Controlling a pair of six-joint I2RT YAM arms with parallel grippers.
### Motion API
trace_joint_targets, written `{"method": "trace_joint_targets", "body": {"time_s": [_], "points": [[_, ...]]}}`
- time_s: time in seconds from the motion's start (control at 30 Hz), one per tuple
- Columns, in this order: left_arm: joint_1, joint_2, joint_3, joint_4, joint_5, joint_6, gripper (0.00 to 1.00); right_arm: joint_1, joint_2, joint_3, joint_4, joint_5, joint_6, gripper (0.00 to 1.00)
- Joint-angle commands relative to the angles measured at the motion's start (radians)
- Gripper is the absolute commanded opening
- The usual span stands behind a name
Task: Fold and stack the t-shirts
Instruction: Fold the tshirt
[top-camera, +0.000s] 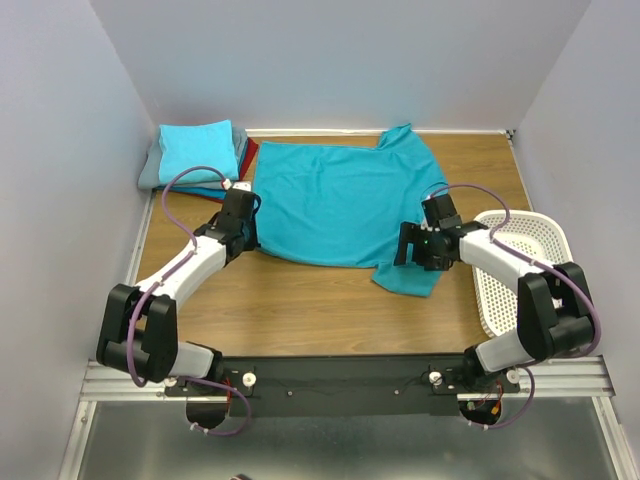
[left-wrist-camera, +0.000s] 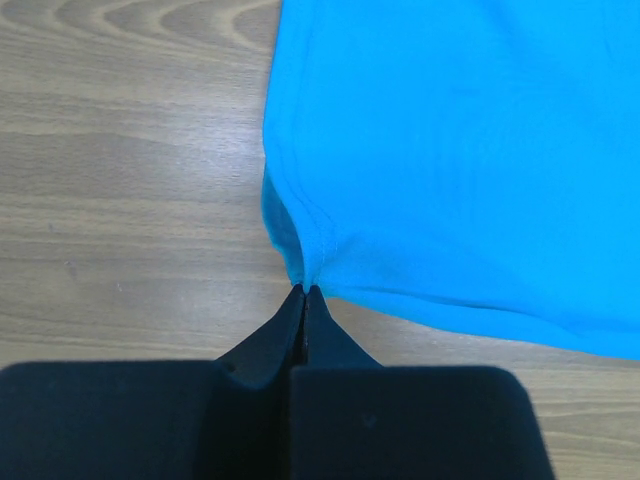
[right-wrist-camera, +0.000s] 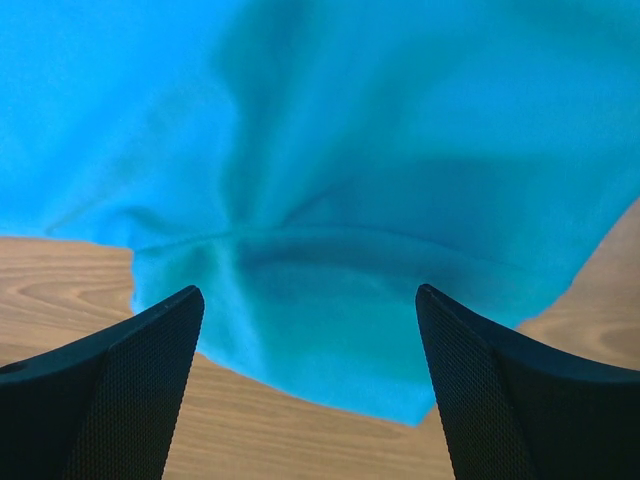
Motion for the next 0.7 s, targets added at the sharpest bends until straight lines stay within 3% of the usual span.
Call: {"method": "trace_joint_targets", "body": {"time_s": [0.0, 0.33, 0.67], "points": [[0.002, -0.025, -0.003, 0.021, 0.071, 0.053, 0.0, 0.037, -0.017, 0.022, -0.16, 0.072, 0.046, 0.92], [0.002, -0.096, -0.021, 0.021, 0.027, 0.042, 0.0, 0.129, -0.101, 0.021, -0.321, 0.181, 0.18, 0.92], [0.001, -0.113, -0.027, 0.032, 0.054, 0.04, 0.0, 0.129, -0.041, -0.027, -0.299, 0.267, 0.229, 0.9]]}}
